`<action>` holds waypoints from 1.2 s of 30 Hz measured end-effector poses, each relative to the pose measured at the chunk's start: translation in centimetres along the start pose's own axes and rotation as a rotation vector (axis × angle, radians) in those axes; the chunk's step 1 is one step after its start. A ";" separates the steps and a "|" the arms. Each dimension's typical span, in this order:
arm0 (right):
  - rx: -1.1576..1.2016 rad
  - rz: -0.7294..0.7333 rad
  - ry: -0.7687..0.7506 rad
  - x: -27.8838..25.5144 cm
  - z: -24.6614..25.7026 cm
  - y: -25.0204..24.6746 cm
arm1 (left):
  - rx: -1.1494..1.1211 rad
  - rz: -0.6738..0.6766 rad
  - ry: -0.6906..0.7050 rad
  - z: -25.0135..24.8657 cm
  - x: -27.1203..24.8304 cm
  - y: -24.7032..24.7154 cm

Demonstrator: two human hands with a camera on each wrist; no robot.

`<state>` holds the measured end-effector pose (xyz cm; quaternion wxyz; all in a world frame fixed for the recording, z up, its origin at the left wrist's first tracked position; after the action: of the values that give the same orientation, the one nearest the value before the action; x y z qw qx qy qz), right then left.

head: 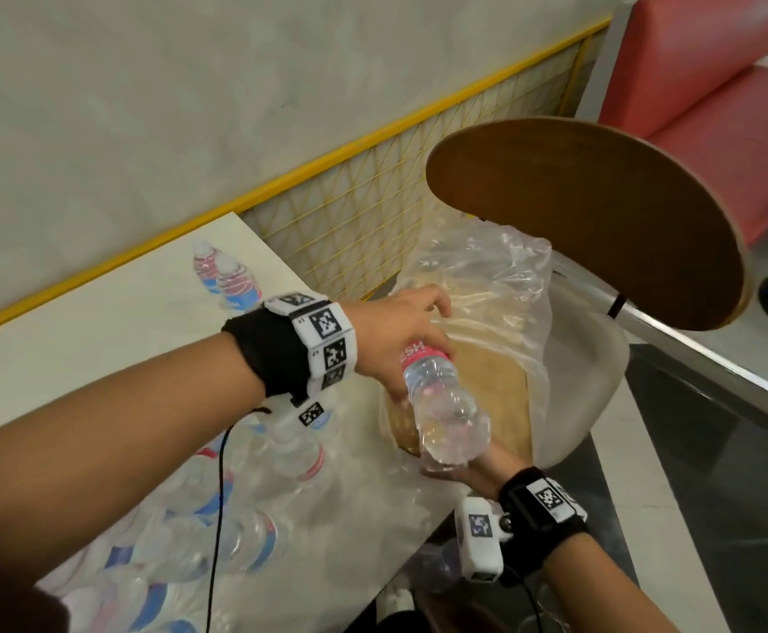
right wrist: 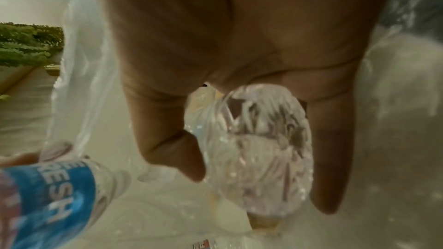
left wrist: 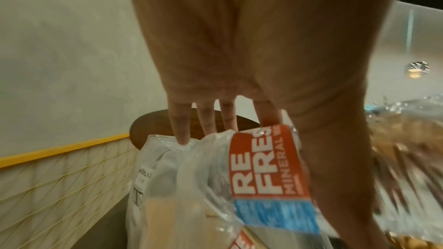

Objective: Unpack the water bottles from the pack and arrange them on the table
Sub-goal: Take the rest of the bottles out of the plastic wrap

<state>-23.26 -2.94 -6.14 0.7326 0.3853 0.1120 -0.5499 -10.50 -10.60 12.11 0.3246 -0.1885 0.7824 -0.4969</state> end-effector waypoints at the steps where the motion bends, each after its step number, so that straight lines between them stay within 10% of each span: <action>1: 0.002 0.048 0.013 -0.3 -0.3 0.1 | -0.046 -0.009 -0.012 0.2 -0.2 -0.3; 16: -0.385 0.241 0.055 -0.1 0.2 4.8 | -0.455 -0.187 -0.227 0.6 1.4 0.6; 27: -0.103 -0.431 -0.148 3.9 4.4 -0.9 | -0.579 -0.107 -0.116 0.4 -1.6 -0.9; 36: -0.447 -0.070 -0.212 4.5 2.0 -0.8 | -0.148 0.010 -0.384 3.8 -1.5 -2.0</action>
<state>-22.88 -7.66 -7.76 0.7877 0.1497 0.1669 -0.5738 -6.87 -13.05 13.22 0.4557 -0.2993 0.7413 -0.3914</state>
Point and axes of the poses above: each hand's wrist, its own x-axis towards the middle knuckle, its own y-axis out of the palm, z = x × y, the point moved 4 cm from there along x, towards the middle knuckle, and after that the axes turned 2 degrees about -z, right-handed, at the moved point
